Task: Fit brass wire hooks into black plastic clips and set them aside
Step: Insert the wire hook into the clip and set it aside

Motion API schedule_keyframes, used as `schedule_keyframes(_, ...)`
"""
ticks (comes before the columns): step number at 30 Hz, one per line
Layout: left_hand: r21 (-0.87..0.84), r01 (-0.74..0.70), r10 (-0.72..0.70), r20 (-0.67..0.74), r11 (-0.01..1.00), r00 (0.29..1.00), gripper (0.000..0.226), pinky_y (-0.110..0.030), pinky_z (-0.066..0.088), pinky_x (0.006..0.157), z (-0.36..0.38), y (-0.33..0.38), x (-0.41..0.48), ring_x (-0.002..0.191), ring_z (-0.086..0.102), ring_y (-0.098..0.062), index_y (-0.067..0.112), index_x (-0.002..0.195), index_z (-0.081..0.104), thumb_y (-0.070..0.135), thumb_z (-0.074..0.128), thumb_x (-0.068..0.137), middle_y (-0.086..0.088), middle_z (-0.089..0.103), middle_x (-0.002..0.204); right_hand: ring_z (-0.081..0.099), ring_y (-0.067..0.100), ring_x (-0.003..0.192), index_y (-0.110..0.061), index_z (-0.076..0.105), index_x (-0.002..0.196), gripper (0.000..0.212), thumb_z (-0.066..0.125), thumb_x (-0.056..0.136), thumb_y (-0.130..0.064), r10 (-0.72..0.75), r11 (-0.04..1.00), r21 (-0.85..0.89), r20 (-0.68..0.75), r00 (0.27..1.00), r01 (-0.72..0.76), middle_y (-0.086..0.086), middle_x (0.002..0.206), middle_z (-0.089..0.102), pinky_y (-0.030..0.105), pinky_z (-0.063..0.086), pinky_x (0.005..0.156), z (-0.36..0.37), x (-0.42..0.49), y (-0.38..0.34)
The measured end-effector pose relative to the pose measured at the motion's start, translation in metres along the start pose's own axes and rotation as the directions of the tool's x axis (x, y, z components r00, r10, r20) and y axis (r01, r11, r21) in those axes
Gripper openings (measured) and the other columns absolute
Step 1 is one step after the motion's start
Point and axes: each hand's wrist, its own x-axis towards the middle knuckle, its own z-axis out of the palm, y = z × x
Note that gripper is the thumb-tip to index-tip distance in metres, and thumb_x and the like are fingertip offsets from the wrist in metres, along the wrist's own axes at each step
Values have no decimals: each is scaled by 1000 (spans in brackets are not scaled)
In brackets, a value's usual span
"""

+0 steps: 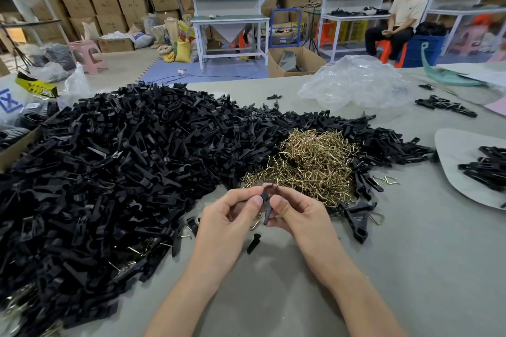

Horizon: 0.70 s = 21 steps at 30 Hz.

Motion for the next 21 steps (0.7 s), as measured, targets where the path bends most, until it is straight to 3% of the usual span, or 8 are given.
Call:
schedule_keyframes(4,78,7,-9,26,997,1000,23,-34,56,79,2,-3,-3,89,66,-33,24,112,72,11,66,93,-12,73,95,68,23,84,-13,73,117,33,68,86,-25,4,999,51,2,1000,-4,18,100,72,27,58,75,0,0,-1)
schedule_keyframes(7,193,-98,83,86,976,993,38,-25,53,85,7,-2,-7,99,66,-10,27,124,65,10,70,90,6,69,113,74,33,97,-10,74,112,29,70,86,-23,1,984,180,8,1000,-3,23,107,74,31,60,79,-2,-1,-2)
schedule_keyframes(9,239,-167,146,105,956,984,43,-18,49,90,10,-4,-8,111,63,-7,27,130,60,13,70,91,11,65,121,74,31,98,-10,74,109,26,70,86,-21,-6,977,214,-7,1000,8,21,107,74,30,60,78,-3,0,-2)
schedule_keyframes(12,228,-125,112,66,966,991,39,-13,47,89,10,-5,-8,113,61,-2,34,133,53,28,63,95,22,63,121,72,28,94,-11,75,105,27,71,84,-26,-6,982,190,-93,996,23,18,108,74,28,60,74,-6,3,-3)
schedule_keyframes(14,500,-201,175,100,842,980,34,-18,46,90,3,-12,-9,113,55,-1,32,128,53,37,61,95,20,58,115,72,21,85,-15,76,101,23,71,81,-26,18,972,232,-166,986,22,13,102,75,26,60,69,-10,5,-5)
schedule_keyframes(17,823,-330,169,283,463,944,36,-25,38,95,-4,-21,-10,109,47,-7,30,124,57,48,57,93,14,48,113,71,15,74,-19,80,95,21,72,78,-27,52,945,325,-224,973,25,8,92,75,24,59,61,-14,8,-6)
schedule_keyframes(21,910,-240,69,230,339,971,33,-28,32,95,-11,-19,-4,110,49,-14,34,124,59,51,47,99,11,52,114,67,11,67,-21,81,99,23,67,82,-27,76,928,372,-226,971,14,3,84,73,24,59,58,-15,8,-6)
